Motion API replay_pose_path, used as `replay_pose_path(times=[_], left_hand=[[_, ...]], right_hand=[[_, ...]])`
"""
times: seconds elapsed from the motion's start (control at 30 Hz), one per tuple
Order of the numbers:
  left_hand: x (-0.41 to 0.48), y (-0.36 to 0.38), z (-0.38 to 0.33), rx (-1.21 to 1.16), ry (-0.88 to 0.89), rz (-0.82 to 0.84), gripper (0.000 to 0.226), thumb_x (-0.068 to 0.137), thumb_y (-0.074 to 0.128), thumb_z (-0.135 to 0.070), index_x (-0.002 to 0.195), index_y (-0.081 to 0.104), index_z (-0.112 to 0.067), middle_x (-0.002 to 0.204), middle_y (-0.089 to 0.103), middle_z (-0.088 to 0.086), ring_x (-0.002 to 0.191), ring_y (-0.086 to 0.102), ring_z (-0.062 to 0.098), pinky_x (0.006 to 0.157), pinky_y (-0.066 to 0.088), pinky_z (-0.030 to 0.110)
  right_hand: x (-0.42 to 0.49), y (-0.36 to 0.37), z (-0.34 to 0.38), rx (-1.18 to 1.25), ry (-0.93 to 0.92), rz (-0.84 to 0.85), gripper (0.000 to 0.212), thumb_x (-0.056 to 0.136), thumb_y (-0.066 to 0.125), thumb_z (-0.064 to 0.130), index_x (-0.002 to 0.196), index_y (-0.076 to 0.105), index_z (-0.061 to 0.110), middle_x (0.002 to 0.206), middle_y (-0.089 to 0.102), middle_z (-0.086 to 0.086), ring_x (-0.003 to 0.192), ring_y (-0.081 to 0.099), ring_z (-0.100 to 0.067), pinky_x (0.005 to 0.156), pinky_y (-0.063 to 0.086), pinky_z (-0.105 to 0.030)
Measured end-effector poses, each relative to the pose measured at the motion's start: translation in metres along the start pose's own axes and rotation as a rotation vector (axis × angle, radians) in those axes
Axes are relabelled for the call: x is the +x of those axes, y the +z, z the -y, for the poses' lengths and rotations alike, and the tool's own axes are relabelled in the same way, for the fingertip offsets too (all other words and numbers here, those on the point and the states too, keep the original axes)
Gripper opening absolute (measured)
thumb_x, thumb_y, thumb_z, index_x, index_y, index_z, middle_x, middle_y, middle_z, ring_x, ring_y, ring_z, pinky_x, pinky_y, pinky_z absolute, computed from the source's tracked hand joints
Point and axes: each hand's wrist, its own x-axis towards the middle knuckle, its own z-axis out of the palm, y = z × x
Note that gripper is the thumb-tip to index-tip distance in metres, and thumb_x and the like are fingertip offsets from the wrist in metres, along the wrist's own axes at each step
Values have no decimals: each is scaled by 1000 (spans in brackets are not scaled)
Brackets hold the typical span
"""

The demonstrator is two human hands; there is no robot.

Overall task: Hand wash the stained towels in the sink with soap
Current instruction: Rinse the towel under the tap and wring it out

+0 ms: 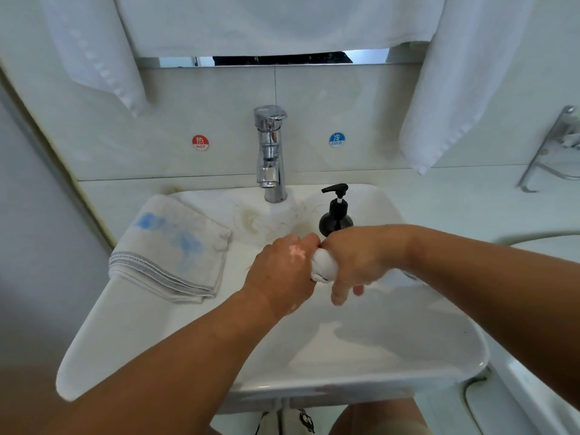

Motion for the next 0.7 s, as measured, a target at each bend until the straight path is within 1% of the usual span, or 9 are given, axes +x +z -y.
replay_pose_path(times=[0.03,0.1,0.17,0.23,0.33,0.43,0.53,0.6,0.7], left_hand=[[-1,-1,0,28,-5,17,23,86,67,-23,108,61,-21,87,59,0,71,55,24,66,53,38],[0,-2,-2,89,-19,41,24,88,65,-25,111,58,-21,87,54,-2,71,52,22,66,52,36],[1,-4,-5,140,-30,60,23,89,62,-24,112,56,-21,88,54,-1,71,50,22,65,48,34],[1,-4,-8,126,-53,103,20,90,60,-24,110,57,-21,90,61,1,71,51,21,64,44,33],[-2,-5,-10,23,-97,190,16,91,61,-21,107,62,-18,92,69,4,74,61,21,67,53,31],[0,-5,-10,54,-56,249,11,94,53,-18,101,61,-16,94,69,2,73,55,17,66,44,25],[1,-5,-14,141,-9,319,13,98,45,-17,97,57,-16,95,64,0,77,56,18,67,35,26],[2,-3,-15,167,14,342,13,97,42,-17,91,53,-17,91,60,-1,77,56,18,67,33,27],[4,-4,-16,106,-31,362,17,98,47,-19,98,62,-11,94,65,2,87,63,21,72,44,30]], right_hand=[[0,4,2,10,5,-20,32,68,86,42,86,66,23,75,72,1,67,71,-15,63,53,-29],[-1,14,5,-58,29,-206,33,70,83,46,76,58,25,73,65,3,69,65,-16,56,45,-27],[-3,25,5,-193,57,-394,33,73,76,52,83,57,27,77,58,6,76,61,-18,56,43,-29],[-5,32,4,-279,46,-491,24,79,68,49,89,58,29,76,54,7,73,59,-19,60,45,-31],[-4,39,3,-367,-6,-545,11,84,60,40,90,58,30,73,53,7,67,56,-19,62,43,-31],[0,44,1,-445,-35,-602,9,86,55,34,84,49,27,70,50,7,63,51,-23,59,35,-30],[0,45,0,-486,-59,-630,13,88,52,34,84,43,26,79,61,5,64,48,-23,58,30,-29],[0,46,-1,-507,-71,-636,14,89,51,34,86,40,26,81,62,5,64,46,-23,54,23,-29],[3,46,-3,-541,-61,-656,16,88,52,33,83,39,27,74,56,5,60,43,-22,49,14,-29]])
